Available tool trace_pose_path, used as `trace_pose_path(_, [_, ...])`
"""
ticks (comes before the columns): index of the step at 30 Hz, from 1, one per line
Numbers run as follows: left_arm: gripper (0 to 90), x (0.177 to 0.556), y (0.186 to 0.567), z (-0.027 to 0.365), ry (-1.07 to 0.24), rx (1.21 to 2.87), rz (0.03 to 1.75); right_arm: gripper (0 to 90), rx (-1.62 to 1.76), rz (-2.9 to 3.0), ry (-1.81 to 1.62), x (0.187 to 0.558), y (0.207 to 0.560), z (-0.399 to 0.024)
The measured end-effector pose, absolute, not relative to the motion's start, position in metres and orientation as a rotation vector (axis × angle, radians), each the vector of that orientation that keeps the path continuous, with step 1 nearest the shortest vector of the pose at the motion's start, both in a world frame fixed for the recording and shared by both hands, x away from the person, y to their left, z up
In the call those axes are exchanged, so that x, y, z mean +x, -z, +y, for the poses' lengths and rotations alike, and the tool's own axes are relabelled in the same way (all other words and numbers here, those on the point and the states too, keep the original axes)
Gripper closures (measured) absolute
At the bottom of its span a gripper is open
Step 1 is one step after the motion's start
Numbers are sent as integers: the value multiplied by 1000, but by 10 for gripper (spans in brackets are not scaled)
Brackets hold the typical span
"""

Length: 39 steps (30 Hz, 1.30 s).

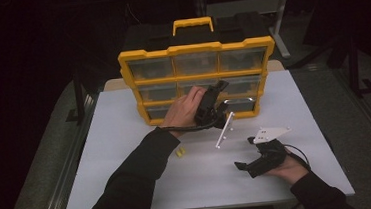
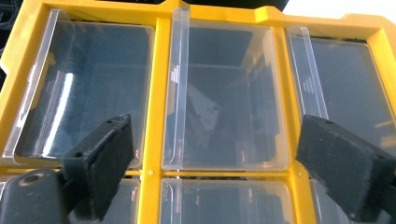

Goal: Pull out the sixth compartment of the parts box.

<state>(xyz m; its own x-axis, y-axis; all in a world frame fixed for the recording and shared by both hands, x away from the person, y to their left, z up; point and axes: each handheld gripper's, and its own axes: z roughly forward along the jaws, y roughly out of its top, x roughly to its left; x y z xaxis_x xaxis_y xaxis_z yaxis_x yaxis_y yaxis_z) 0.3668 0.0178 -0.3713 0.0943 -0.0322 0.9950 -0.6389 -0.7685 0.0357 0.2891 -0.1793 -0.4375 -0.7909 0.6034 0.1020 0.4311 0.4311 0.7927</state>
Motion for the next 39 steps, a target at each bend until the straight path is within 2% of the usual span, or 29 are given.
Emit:
trace_pose_path(6, [162, 368, 369, 16, -1722, 1908, -652, 0, 912, 2484, -1288, 289, 437, -179])
trace_pose_path(14, [310, 371, 368, 13, -1729, 1917, -629, 0, 914, 2483, -1286, 289, 438, -179])
trace_pose_path(24, [428, 373, 365, 6, -1729, 1925, -601, 0, 913, 2482, -1288, 289, 437, -180])
trace_pose_path(26, [474, 373, 363, 4, -1738, 1921, -602, 0, 913, 2482, -1289, 289, 437, -180])
trace_pose_path(39, [577, 377, 356, -1, -1748, 1924, -570, 0, 911, 2484, -1286, 289, 437, -180])
